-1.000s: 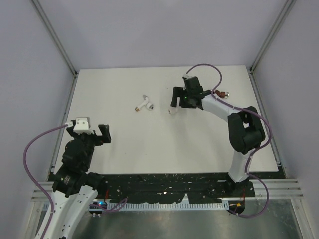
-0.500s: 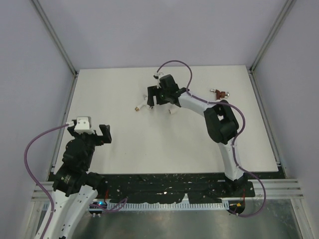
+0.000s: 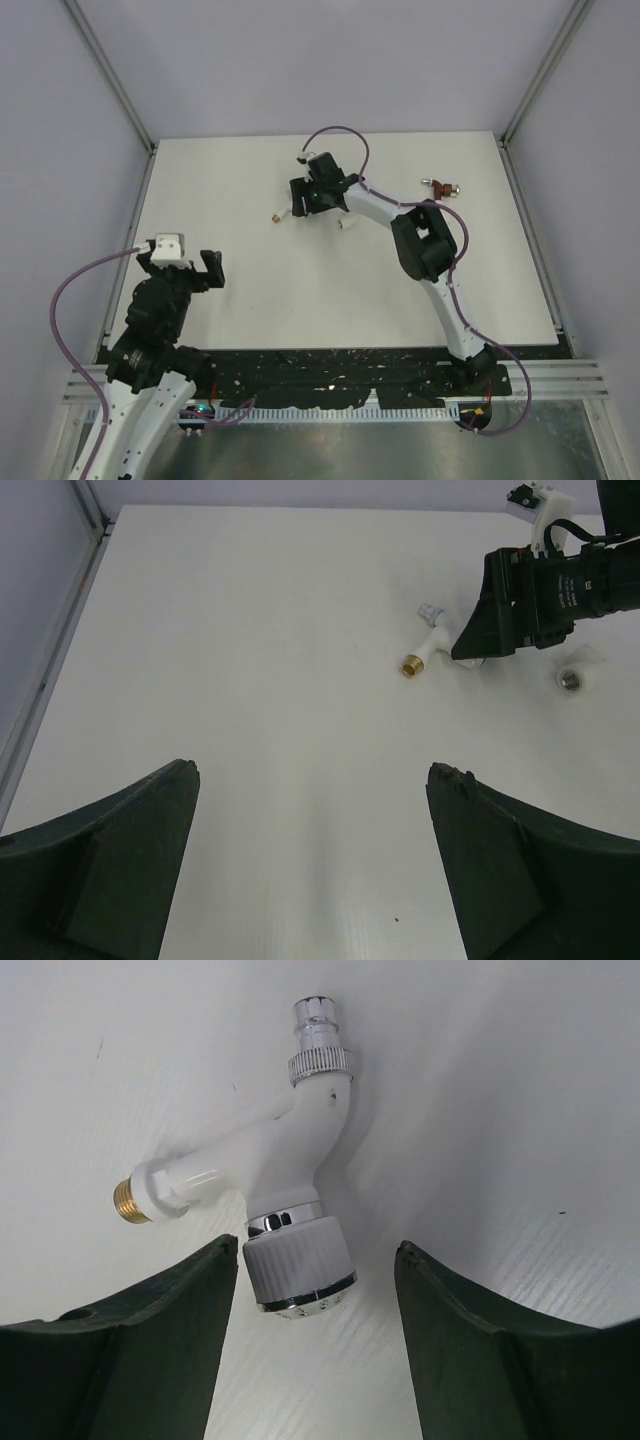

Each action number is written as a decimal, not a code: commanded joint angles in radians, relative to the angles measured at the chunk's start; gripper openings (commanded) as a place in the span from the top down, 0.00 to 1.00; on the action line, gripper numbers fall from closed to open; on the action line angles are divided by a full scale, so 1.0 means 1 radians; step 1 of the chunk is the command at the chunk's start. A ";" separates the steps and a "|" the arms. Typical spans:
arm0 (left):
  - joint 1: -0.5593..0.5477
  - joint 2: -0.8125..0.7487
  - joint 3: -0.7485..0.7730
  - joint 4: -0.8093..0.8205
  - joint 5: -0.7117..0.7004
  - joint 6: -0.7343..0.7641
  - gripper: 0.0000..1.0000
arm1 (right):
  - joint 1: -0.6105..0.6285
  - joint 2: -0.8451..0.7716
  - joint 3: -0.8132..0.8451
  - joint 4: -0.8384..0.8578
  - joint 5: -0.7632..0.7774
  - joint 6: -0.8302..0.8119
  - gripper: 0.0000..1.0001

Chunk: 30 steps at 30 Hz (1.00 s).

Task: Install the water faucets

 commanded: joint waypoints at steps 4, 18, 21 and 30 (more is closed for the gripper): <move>0.006 0.015 0.003 0.065 0.023 0.017 0.00 | 0.041 -0.002 0.017 -0.072 0.045 -0.066 0.38; 0.006 0.050 0.026 0.037 0.115 -0.032 0.00 | 0.082 -0.314 -0.355 0.019 0.060 -0.192 0.87; 0.006 0.072 0.045 0.016 0.195 -0.101 0.00 | 0.105 -0.466 -0.484 0.056 0.062 -0.204 0.90; 0.006 0.170 0.088 -0.016 0.489 -0.300 0.00 | 0.157 -0.833 -0.864 0.211 0.002 -0.243 0.95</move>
